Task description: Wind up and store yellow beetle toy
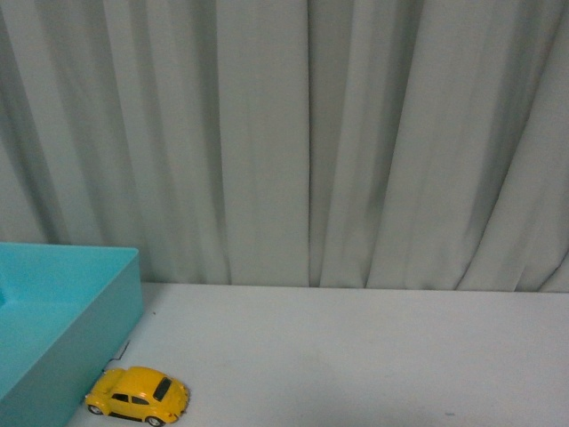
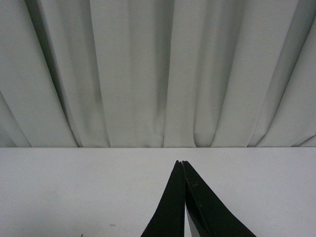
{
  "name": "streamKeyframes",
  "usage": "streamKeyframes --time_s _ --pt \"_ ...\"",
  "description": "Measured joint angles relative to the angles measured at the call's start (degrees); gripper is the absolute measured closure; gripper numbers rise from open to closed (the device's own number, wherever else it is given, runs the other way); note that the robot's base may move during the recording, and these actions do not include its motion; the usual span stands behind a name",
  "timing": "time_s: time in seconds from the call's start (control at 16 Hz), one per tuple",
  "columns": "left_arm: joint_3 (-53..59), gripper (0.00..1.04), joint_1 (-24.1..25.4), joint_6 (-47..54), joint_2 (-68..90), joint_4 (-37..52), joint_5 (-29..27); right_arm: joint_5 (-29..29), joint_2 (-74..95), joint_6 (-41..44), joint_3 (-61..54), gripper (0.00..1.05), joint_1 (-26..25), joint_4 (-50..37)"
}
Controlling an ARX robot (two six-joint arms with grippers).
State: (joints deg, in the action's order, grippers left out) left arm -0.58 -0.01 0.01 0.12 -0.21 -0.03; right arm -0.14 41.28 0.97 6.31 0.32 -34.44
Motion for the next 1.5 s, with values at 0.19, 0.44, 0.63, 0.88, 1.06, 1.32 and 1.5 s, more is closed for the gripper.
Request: streamKeyframes --time_s 0.19,0.44,0.63,0.88,1.06,1.32,1.5 --pt "0.0 0.07 0.0 0.0 0.0 0.0 0.0 0.0 -6.8 -0.1 -2.6 1.03 0.0 4.2" --pt "0.0 0.07 0.0 0.0 0.0 0.0 0.0 0.1 -13.7 -0.1 -5.7 1.03 0.0 8.2" --pt "0.0 0.07 0.0 0.0 0.0 0.0 0.0 0.1 -21.2 -0.1 -5.7 1.03 0.0 14.5" --pt "0.0 0.07 0.0 0.0 0.0 0.0 0.0 0.1 -26.4 -0.1 -5.7 1.03 0.0 19.5" --pt "0.0 0.07 0.0 0.0 0.0 0.0 0.0 0.1 -28.6 -0.1 -5.7 1.03 0.0 21.6" --pt "0.0 0.07 0.0 0.0 0.0 0.0 0.0 0.2 -34.1 -0.1 -5.6 1.03 0.0 29.0" --pt "0.0 0.07 0.0 0.0 0.0 0.0 0.0 0.2 -41.1 -0.1 -5.7 1.03 0.0 35.1"
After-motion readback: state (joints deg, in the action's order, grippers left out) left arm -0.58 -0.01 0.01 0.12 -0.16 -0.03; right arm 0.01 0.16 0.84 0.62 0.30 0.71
